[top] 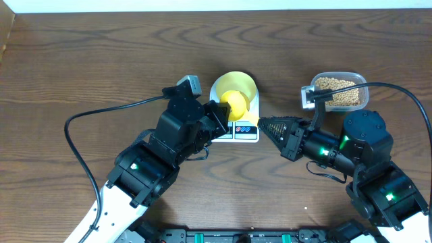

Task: Scoop item into bowl and weigh 50g on scale
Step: 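Release the scoop from the left gripper, right gripper holding the handle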

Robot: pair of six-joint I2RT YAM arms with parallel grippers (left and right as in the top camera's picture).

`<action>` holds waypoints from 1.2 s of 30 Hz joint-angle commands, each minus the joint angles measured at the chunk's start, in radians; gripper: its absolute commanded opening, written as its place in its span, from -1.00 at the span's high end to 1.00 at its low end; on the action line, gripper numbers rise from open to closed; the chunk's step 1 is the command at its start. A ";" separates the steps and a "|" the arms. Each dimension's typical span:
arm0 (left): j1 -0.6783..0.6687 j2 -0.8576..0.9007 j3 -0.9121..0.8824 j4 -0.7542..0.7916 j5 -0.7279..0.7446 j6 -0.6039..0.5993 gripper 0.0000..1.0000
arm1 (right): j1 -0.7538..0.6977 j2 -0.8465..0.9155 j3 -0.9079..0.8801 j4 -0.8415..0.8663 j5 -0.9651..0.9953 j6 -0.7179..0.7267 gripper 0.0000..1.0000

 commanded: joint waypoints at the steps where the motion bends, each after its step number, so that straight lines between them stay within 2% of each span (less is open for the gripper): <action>1: 0.003 -0.001 0.013 0.000 -0.019 -0.005 0.85 | 0.002 0.001 0.018 0.001 -0.007 0.008 0.97; 5: 0.003 -0.001 0.013 0.000 -0.020 -0.005 0.85 | 0.001 0.000 0.018 0.001 -0.002 0.008 0.97; 6: 0.003 -0.001 0.013 0.000 -0.020 -0.005 0.78 | 0.001 0.000 0.018 0.000 0.005 0.007 0.97; 7: 0.003 -0.001 0.013 0.000 -0.019 -0.005 0.53 | 0.001 0.000 0.018 -0.001 0.018 0.007 0.97; 9: 0.003 -0.001 0.013 0.000 -0.019 -0.005 0.16 | 0.001 0.000 0.018 -0.006 0.056 0.000 0.97; 10: 0.003 -0.001 0.013 0.000 -0.019 -0.004 -0.08 | 0.001 0.000 0.018 -0.008 0.087 -0.015 0.97; 12: 0.003 -0.001 0.013 0.000 -0.019 -0.004 -0.34 | 0.000 0.000 0.018 -0.008 0.141 -0.052 0.97; 13: 0.003 -0.001 0.013 0.000 -0.019 -0.004 -0.40 | -0.001 0.000 0.018 -0.008 0.170 -0.068 0.97; 19: 0.003 -0.001 0.013 0.000 -0.019 0.003 -0.42 | -0.002 0.003 0.018 -0.044 0.291 -0.127 0.97; 22: 0.003 -0.001 0.013 -0.009 -0.019 0.082 -0.41 | -0.005 0.014 0.018 -0.118 0.399 -0.156 0.97; 25: 0.003 0.000 0.013 -0.064 -0.020 0.091 -0.41 | -0.019 0.034 0.018 -0.159 0.409 -0.204 0.97; 31: 0.003 0.006 0.012 -0.223 -0.020 0.090 -0.42 | -0.032 0.066 0.018 -0.267 0.402 -0.202 0.98; 36: 0.003 0.005 0.012 -0.296 -0.019 0.090 -0.40 | -0.032 0.054 0.018 -0.323 0.417 -0.176 0.98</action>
